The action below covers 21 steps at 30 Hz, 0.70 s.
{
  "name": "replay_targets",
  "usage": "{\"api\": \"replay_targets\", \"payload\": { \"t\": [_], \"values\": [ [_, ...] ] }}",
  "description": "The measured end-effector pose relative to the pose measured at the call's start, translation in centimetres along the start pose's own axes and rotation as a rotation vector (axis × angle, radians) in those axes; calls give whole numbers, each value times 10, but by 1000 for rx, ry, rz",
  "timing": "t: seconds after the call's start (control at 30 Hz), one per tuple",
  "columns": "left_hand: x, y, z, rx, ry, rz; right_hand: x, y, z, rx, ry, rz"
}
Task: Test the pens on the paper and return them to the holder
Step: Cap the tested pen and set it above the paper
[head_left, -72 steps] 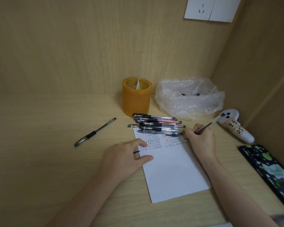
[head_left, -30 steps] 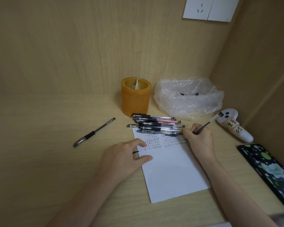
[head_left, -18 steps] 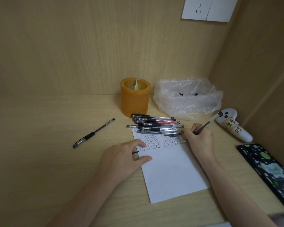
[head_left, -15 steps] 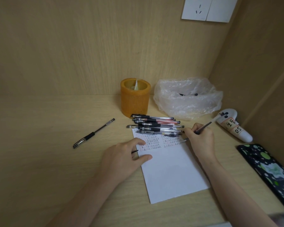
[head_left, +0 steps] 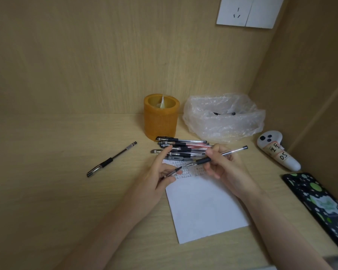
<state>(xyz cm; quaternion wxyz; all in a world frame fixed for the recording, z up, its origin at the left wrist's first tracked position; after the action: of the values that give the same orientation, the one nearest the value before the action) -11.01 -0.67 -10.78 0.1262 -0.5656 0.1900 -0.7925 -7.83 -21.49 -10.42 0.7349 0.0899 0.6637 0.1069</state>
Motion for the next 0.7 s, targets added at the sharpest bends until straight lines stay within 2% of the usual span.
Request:
{"api": "replay_targets", "payload": {
  "t": [0.3,0.5,0.6,0.7],
  "values": [
    [3,1,-2,-26,36,71,-3,9,-5,30,-4,-165],
    [1,1,-2,-38,57,85,-4,12,-8,-42,-5,-176],
    [1,2,-3,-65,67,117,-3,14,-9,-147,-22,-209],
    [0,-1,-2,35,37,76,-3,14,-8,-199,-9,-146]
  ]
}}
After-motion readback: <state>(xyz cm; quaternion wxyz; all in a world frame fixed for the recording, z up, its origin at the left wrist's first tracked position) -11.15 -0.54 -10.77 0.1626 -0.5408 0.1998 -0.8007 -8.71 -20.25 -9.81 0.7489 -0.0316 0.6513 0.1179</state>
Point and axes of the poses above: each hand's wrist, its own z-axis towards the middle knuckle, its own y-axis out of the palm, x = y × z, the point moved 1 cm from there along z, towards the middle knuckle, and after that the axes turned 11 degrees about x, right-handed, at the moved point
